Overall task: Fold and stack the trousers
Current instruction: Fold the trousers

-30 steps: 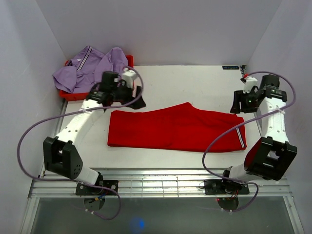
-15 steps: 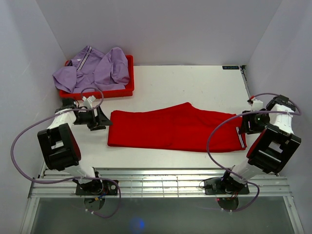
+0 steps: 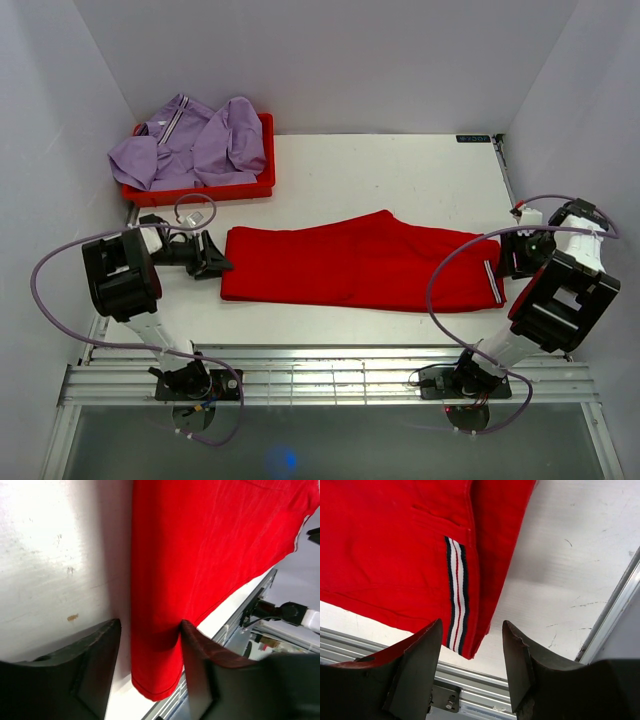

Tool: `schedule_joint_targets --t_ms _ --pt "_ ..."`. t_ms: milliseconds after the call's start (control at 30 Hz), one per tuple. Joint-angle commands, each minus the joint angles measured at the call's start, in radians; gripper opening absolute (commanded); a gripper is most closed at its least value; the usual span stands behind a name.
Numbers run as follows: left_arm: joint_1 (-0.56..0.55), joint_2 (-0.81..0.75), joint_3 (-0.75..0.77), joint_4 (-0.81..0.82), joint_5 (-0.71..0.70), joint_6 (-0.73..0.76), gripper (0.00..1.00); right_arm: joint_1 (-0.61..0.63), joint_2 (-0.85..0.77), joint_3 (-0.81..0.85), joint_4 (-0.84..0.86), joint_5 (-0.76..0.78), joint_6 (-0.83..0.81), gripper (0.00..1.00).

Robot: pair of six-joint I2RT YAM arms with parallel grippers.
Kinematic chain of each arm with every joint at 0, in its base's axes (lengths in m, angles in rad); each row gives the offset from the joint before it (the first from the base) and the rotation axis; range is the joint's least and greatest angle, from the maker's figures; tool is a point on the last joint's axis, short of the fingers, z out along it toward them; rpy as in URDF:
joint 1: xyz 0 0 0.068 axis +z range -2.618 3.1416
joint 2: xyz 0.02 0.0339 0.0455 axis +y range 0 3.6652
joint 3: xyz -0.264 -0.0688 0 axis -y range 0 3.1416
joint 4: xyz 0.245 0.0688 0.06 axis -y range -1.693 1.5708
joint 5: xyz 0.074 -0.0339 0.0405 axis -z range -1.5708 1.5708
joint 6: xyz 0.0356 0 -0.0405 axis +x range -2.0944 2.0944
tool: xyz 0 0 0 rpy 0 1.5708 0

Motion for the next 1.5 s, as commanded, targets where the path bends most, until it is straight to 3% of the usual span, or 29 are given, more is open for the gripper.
schedule_joint_targets --t_ms 0,300,400,433,700,900,1267,1467 --pt "0.002 0.029 0.026 0.06 0.016 0.01 0.57 -0.021 0.016 0.015 -0.006 0.002 -0.019 0.57" --pt "0.013 0.078 0.029 0.066 0.13 0.016 0.27 -0.051 0.047 0.032 -0.036 -0.029 -0.041 0.57" --pt "0.035 0.06 0.033 0.041 0.139 0.015 0.02 -0.07 0.053 0.041 -0.038 -0.037 -0.05 0.58" --pt "0.045 0.052 0.047 0.022 0.145 0.023 0.0 -0.077 0.055 0.049 -0.041 -0.038 -0.053 0.59" --pt "0.225 -0.054 0.193 -0.244 0.143 0.148 0.0 -0.085 0.053 0.052 -0.076 -0.139 -0.053 0.6" --pt "0.252 -0.141 0.323 -0.403 0.085 0.259 0.0 -0.068 -0.007 0.003 -0.04 -0.328 0.017 0.59" --pt "0.24 -0.175 0.503 -0.57 0.179 0.131 0.0 0.157 0.012 -0.184 0.201 -0.485 0.293 0.66" --pt "0.188 -0.206 0.55 -0.527 0.179 -0.006 0.0 0.217 0.096 -0.23 0.296 -0.532 0.337 0.71"
